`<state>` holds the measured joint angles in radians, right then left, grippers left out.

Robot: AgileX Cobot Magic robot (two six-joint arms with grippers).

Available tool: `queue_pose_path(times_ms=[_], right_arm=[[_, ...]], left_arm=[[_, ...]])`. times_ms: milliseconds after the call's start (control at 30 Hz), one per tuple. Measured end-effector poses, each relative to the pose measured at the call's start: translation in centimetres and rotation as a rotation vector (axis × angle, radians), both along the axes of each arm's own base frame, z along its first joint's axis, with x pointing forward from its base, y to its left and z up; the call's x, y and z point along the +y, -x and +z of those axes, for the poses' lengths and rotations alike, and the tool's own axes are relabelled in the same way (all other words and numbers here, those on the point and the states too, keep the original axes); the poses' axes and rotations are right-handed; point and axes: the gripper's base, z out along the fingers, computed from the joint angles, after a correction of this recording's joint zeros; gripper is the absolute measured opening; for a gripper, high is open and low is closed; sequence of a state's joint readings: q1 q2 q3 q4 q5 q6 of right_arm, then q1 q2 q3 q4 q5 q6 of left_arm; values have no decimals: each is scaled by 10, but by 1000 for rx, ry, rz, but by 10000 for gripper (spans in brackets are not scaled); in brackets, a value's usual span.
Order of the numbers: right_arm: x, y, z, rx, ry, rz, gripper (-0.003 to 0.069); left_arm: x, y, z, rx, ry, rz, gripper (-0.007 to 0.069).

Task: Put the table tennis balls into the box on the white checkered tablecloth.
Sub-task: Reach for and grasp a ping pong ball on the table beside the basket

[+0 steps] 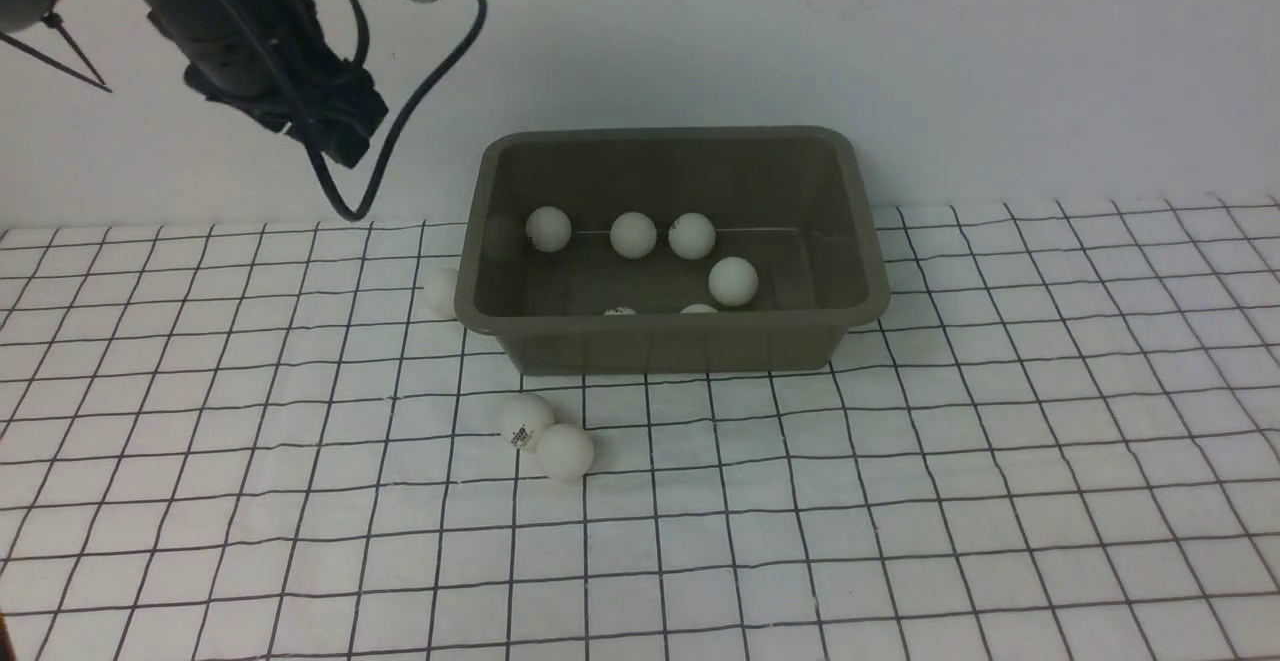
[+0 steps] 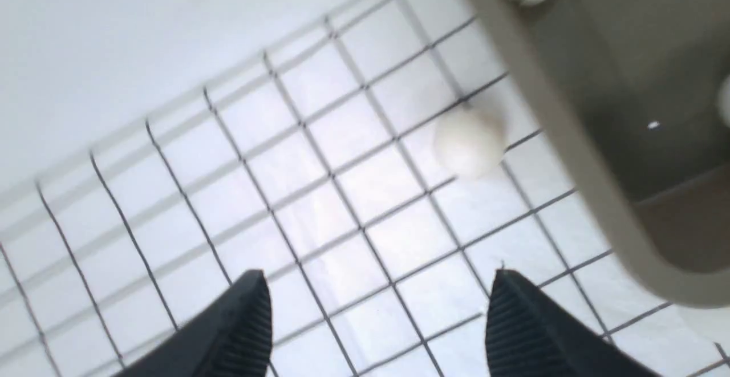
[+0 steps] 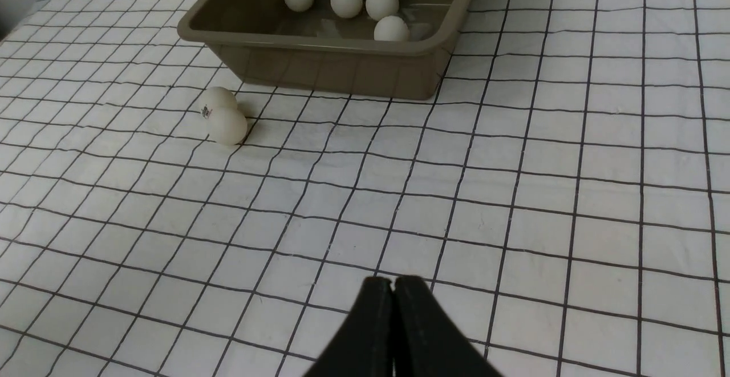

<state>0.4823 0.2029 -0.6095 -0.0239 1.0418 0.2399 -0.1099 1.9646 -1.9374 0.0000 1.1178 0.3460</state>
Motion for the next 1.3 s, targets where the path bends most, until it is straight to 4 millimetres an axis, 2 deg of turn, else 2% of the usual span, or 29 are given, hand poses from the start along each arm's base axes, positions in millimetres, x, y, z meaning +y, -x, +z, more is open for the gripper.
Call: queue_pose_path(times_ms=[133,200,367,467,600,833,1100,1300], right_arm=[[0,0,0,1,-2,-1,-18],[0,0,0,2,-3,-1,-18],[1,0,0,7,-14,2,-18],[2,1,0,14,-28,6,-18],[3,1,0,23,-44,14,-18],[3,2,0,26,-49,17,-18],[3,2,0,26,-49,17,-18],[3,1,0,22,-49,16,-18]], left_arm=[[23,-13,-24,61,97,77,450],[27,-19,-35,77,141,95,450],[27,-32,-61,101,198,108,450],[23,-45,-93,133,248,124,450],[20,-52,-118,162,283,139,450],[15,-57,-134,181,350,157,450],[10,-62,-142,173,427,168,450],[9,-64,-160,205,431,169,450]])
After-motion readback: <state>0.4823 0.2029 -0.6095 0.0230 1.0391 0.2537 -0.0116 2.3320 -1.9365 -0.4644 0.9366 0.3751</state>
